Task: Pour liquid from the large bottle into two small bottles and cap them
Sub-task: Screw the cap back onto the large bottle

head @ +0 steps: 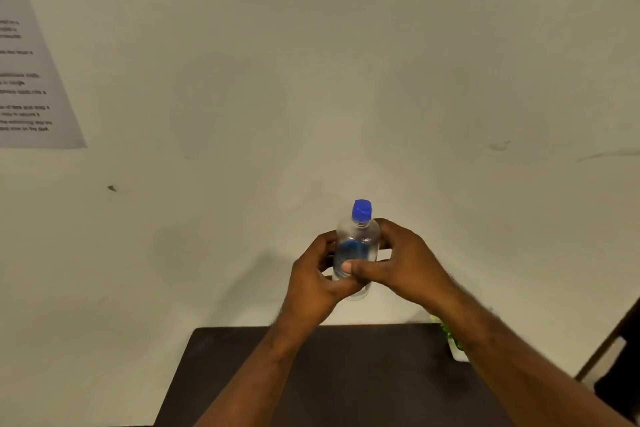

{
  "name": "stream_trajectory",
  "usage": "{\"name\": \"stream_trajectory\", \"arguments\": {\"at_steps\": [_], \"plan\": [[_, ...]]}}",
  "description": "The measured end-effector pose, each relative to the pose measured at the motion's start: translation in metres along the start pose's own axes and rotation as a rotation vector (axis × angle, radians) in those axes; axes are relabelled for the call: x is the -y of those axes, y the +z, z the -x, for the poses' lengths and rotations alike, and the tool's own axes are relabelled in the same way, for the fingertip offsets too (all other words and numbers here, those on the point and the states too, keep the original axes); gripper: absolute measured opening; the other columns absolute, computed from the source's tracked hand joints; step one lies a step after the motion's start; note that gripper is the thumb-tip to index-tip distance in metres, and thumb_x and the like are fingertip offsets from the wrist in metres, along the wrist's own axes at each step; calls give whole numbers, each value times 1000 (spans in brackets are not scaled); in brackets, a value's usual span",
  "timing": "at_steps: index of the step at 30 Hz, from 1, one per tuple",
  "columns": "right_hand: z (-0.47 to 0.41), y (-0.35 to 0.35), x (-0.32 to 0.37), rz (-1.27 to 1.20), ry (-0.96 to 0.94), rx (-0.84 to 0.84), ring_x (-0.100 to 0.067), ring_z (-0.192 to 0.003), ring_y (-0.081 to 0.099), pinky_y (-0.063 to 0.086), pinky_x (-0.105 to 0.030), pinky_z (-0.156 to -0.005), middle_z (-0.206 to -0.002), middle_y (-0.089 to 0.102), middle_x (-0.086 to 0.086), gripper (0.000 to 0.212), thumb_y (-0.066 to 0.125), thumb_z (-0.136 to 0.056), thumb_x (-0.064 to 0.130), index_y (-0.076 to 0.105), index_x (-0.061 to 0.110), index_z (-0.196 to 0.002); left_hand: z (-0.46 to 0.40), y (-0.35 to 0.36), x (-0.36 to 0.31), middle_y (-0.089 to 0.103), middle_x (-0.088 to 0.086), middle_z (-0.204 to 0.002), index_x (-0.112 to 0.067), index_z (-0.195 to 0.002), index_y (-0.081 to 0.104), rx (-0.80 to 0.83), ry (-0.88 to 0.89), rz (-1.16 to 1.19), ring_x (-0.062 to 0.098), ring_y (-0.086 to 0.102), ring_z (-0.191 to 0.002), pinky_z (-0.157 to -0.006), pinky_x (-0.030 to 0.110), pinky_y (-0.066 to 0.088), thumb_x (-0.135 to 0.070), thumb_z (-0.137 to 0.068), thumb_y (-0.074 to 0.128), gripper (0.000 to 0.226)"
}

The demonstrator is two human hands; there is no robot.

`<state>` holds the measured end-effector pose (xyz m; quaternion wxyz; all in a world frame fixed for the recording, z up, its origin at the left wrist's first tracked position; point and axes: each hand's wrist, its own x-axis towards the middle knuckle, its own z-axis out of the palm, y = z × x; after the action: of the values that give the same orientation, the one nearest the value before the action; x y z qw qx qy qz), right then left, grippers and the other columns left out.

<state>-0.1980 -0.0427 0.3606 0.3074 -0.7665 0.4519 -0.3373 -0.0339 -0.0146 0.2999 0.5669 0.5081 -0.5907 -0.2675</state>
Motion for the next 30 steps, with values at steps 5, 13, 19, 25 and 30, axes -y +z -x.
{"name": "stream_trajectory", "arguments": {"at_steps": [5, 13, 19, 25, 30], "plan": [[17, 34, -40, -18, 77, 14, 4, -100, 63, 47, -16, -83, -110, 66, 26, 62, 89, -68, 45, 60, 39, -122, 26, 5, 44, 73, -11, -120, -31, -130, 58, 103, -127, 13, 11, 71, -111, -100, 37, 58, -21, -76, 87, 63], [49, 102, -130, -44, 250, 136, -8, -102, 67, 56, -27, -91, -116, 69, 14, 66, 90, -68, 45, 58, 31, -125, 85, -14, 142, 63, -17, -137, -41, -143, 48, 202, -395, -59, 5, 59, -128, -111, 42, 49, -41, -69, 92, 87], [75, 149, -197, -32, 362, 227, 0, -98, 66, 56, -23, -86, -109, 67, 19, 63, 91, -63, 36, 58, 41, -117, 124, -24, 200, 44, -11, -156, -31, -153, 39, 248, -538, -243, 3, 40, -143, -122, 38, 35, -42, -79, 84, 87], [95, 187, -247, -31, 468, 326, -4, -105, 65, 56, -34, -95, -114, 67, 15, 68, 91, -64, 36, 59, 35, -124, 146, -21, 235, 20, -3, -169, -29, -160, 19, 366, -498, -581, 18, 11, -158, -127, 44, 20, -67, -82, 62, 96], [99, 200, -265, -24, 529, 361, -1, -108, 62, 52, -28, -98, -117, 64, 17, 68, 91, -68, 28, 54, 39, -123, 151, -19, 254, 14, -1, -171, -31, -160, 18, 403, -408, -774, 20, 1, -159, -127, 52, 19, -77, -81, 45, 95]]}}
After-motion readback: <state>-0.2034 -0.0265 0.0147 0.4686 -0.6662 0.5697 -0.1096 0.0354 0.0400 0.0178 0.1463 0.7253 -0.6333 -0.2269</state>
